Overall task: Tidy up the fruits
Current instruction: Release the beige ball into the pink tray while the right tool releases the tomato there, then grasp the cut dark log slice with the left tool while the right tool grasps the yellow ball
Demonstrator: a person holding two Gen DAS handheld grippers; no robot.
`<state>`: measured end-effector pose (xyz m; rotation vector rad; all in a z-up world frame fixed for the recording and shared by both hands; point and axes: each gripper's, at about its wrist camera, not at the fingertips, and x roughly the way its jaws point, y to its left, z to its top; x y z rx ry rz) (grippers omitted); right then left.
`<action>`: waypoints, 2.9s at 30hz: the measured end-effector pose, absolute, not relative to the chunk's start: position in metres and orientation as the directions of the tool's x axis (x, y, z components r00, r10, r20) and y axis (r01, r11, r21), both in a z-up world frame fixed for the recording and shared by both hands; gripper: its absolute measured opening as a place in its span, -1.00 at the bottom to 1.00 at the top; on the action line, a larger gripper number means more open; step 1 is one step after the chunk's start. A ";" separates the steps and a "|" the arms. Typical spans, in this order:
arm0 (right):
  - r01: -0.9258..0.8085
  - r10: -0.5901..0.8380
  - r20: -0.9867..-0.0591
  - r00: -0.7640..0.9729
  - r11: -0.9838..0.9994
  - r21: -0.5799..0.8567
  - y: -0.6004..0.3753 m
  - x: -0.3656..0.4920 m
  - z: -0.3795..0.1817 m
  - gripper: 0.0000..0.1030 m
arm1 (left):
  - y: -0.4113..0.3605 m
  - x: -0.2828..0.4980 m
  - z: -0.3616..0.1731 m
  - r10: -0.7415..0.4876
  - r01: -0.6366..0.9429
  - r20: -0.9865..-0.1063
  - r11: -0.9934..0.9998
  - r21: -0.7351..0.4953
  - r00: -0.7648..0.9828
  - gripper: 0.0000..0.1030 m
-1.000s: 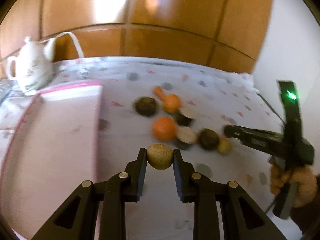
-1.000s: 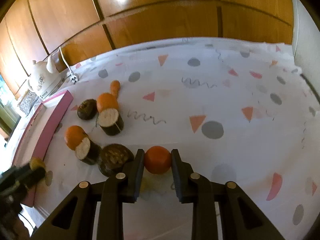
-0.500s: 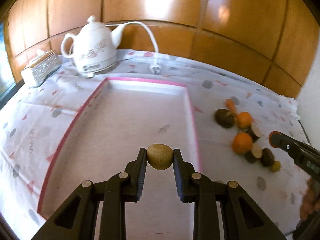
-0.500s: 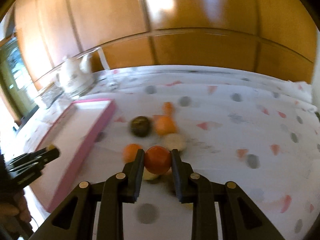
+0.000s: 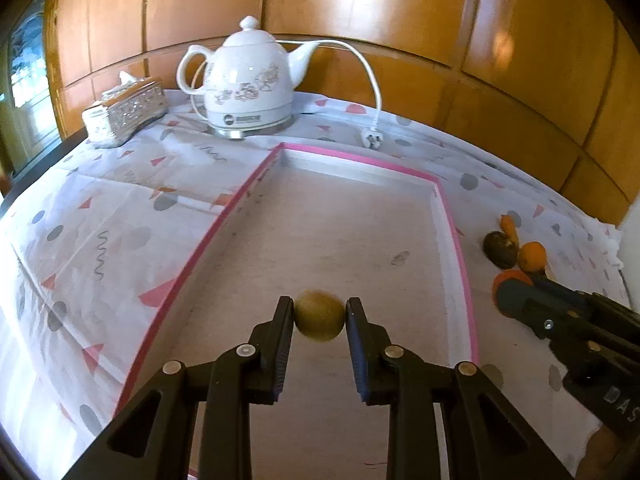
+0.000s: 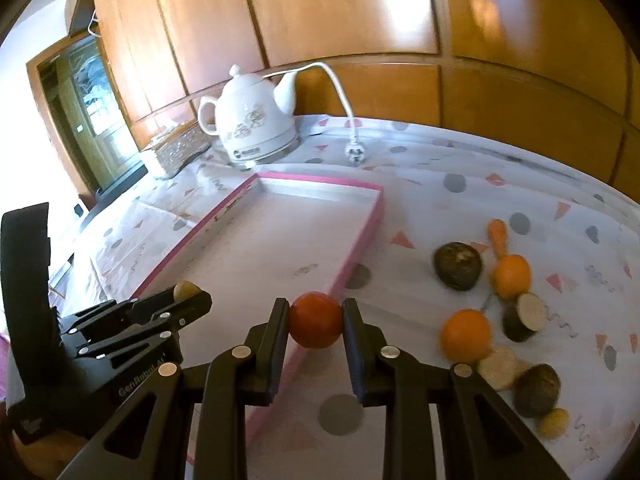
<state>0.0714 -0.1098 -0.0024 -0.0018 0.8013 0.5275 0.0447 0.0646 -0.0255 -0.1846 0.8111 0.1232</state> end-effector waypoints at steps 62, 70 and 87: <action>-0.047 0.156 -0.747 0.646 0.985 0.165 -0.281 0.037 -0.045 -0.06 | -0.060 0.039 -0.017 -0.282 0.223 -0.726 0.958 -0.180 0.627 0.12; -0.050 0.175 -0.756 0.631 0.981 0.186 -0.287 0.040 -0.057 -0.06 | -0.085 0.050 -0.025 -0.332 0.282 -0.736 0.939 -0.198 0.590 0.11; -0.056 0.139 -0.730 0.669 0.989 0.137 -0.290 0.046 -0.065 -0.42 | -0.132 0.092 -0.044 -0.387 0.321 -0.758 0.915 -0.244 0.526 0.07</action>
